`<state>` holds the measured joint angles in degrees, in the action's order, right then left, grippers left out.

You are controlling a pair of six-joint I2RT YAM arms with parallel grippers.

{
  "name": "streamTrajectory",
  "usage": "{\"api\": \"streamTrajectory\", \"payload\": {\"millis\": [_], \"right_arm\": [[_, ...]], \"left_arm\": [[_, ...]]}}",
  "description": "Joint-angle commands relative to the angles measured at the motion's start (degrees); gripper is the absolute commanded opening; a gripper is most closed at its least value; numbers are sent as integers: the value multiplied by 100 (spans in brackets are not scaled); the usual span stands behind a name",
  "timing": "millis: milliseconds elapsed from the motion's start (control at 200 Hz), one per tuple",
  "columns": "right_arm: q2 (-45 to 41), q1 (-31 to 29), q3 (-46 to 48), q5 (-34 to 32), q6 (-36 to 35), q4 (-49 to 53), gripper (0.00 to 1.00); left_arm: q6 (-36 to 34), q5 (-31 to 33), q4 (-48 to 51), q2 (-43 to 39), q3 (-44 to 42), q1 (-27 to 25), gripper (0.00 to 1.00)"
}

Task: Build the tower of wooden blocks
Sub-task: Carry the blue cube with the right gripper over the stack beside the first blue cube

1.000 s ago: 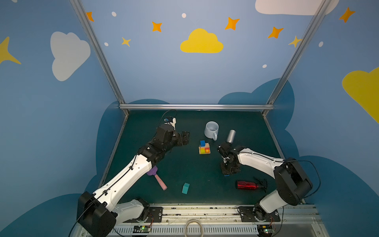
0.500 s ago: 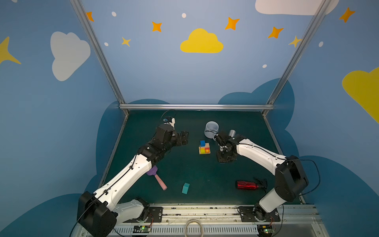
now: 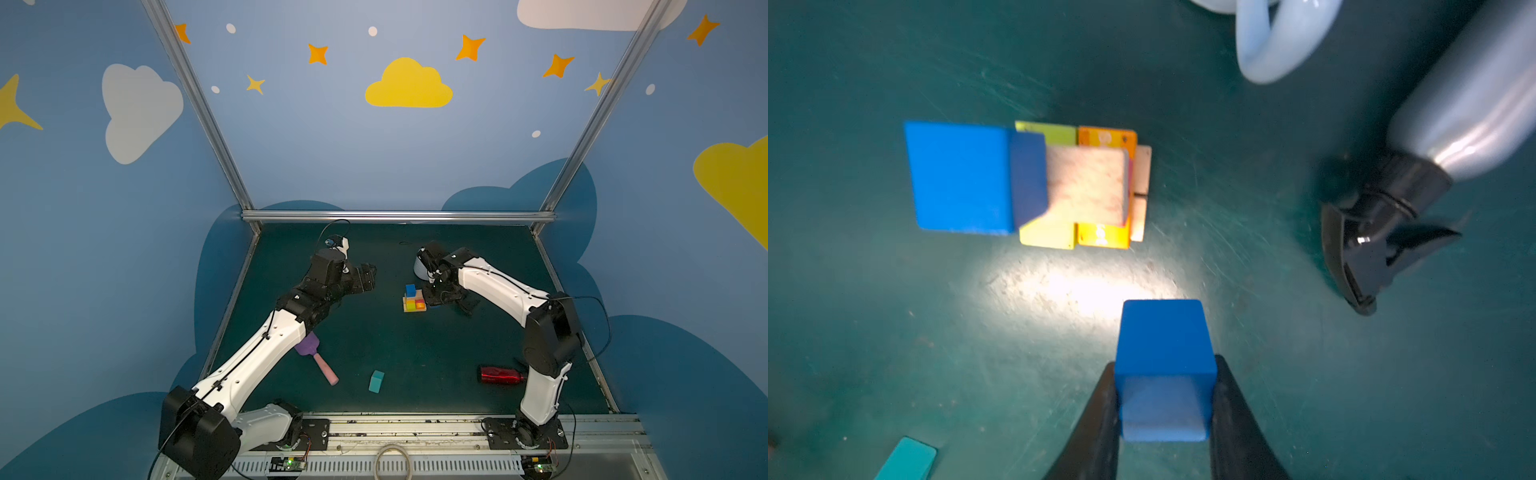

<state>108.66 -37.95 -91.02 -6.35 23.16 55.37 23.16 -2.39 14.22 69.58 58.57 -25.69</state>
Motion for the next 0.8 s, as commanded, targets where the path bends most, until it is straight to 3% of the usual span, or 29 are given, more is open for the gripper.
{"api": "streamTrajectory", "payload": {"millis": [0, 796], "right_arm": [[151, 25, -292, -7, -66, 268, 19], [963, 166, -1448, 112, -128, 434, 21]], "left_arm": [[-11, -144, -112, 59, -21, 84, 91], [92, -402, -218, 198, -15, 228, 91]]}}
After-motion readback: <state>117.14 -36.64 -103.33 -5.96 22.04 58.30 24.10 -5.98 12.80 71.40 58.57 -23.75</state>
